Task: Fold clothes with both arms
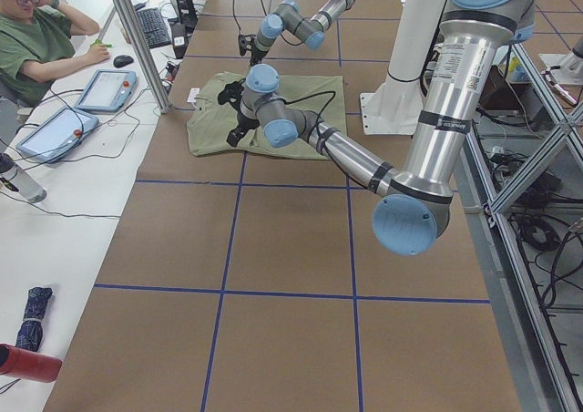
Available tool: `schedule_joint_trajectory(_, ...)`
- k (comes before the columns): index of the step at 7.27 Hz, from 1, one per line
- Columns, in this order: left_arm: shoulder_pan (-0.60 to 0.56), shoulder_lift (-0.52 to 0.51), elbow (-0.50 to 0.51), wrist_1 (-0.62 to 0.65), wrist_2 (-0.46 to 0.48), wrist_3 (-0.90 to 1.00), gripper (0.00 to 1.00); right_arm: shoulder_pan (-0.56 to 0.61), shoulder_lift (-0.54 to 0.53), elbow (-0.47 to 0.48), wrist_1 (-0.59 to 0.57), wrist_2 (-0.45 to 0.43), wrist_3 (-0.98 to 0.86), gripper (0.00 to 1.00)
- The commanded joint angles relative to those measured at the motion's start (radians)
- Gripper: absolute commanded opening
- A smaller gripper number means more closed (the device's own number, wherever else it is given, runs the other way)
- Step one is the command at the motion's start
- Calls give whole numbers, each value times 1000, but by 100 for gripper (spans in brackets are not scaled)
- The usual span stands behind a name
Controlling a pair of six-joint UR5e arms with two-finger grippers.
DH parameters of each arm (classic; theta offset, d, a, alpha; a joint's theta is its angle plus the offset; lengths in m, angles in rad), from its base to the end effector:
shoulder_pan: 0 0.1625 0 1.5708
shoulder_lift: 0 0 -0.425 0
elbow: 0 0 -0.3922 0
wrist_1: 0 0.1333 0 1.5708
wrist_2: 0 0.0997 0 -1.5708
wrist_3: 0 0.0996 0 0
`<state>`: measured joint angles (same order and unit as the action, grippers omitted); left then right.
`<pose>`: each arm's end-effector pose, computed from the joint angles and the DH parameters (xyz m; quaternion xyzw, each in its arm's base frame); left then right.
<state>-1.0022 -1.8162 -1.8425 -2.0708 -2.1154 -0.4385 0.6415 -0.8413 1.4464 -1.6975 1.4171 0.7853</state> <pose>0.2376 -0.5235 0.3409 0.2974 0.4320 0.1854 0.8310 -0.5037 -0.5616 0.2977 0.2110 -0.1298 -0.0515 0.9675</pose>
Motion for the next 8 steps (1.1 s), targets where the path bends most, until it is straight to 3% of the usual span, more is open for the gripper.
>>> schedule_joint_trajectory(1,-1,0,0,0,0,0,100,6,-1,-3,135,22,12,100)
schedule_joint_trajectory(2,-1,-2,-1,0,0,-14,100,44,7,41,139,148,61,100)
schedule_joint_trajectory(3,4,-3,-18,0,9,-126,100,62,-18,149,139,269,175,100)
schedule_joint_trajectory(4,11,0,-41,-9,15,-249,100,63,-85,276,139,313,301,100)
schedule_joint_trajectory(6,81,75,-146,-14,66,-446,100,14,-294,583,188,322,632,100)
schedule_joint_trajectory(7,182,140,-243,-26,160,-603,100,-46,-406,657,306,301,761,100)
schedule_joint_trajectory(8,270,202,-309,-79,219,-737,100,-122,-546,692,491,211,854,100)
